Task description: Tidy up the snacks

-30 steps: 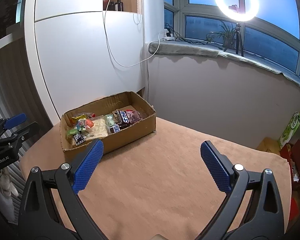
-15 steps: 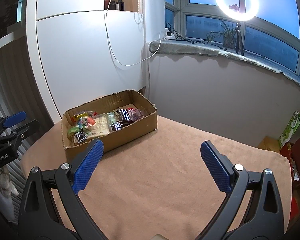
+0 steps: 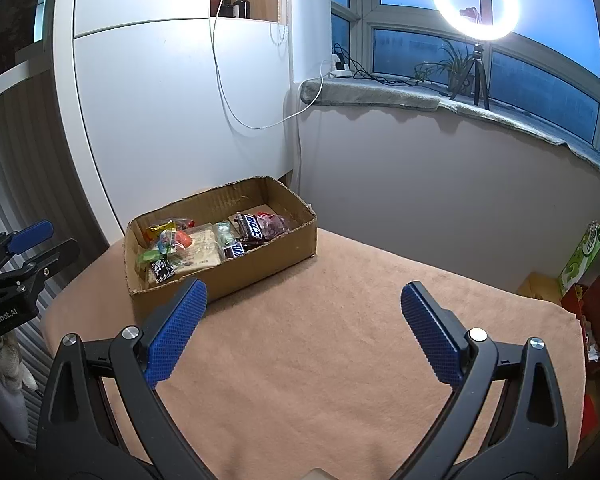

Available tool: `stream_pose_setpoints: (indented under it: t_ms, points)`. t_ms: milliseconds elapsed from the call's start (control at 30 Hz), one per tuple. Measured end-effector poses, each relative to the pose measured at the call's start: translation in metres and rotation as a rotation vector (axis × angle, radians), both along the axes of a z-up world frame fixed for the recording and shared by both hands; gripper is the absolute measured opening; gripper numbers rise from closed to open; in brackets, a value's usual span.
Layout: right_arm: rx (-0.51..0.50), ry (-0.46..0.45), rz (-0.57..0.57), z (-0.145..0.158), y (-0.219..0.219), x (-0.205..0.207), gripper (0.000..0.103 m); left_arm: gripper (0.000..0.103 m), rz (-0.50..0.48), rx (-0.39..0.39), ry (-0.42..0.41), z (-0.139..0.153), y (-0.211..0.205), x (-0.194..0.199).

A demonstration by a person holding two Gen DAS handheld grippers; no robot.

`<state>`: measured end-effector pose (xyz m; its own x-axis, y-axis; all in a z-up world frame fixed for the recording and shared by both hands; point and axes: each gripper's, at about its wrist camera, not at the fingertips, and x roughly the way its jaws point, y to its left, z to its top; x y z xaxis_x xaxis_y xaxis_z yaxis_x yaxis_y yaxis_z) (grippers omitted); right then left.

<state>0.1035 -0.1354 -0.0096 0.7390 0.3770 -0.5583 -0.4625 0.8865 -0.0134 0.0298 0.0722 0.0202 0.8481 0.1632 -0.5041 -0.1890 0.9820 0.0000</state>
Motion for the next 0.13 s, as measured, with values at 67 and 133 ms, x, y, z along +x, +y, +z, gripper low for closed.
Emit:
stream_pose_setpoints:
  t_ms: [67,133]
  points:
    - [-0.001,0.001,-0.002,-0.001,-0.0009,0.0009,0.1,0.073,0.0,0.0,-0.001,-0.0001,-0.0001,-0.0003]
    - [-0.003,0.004,-0.006,-0.0025,-0.0031,0.0021,0.1,0.073,0.0,-0.001,0.003,-0.0006,0.0002,-0.0002]
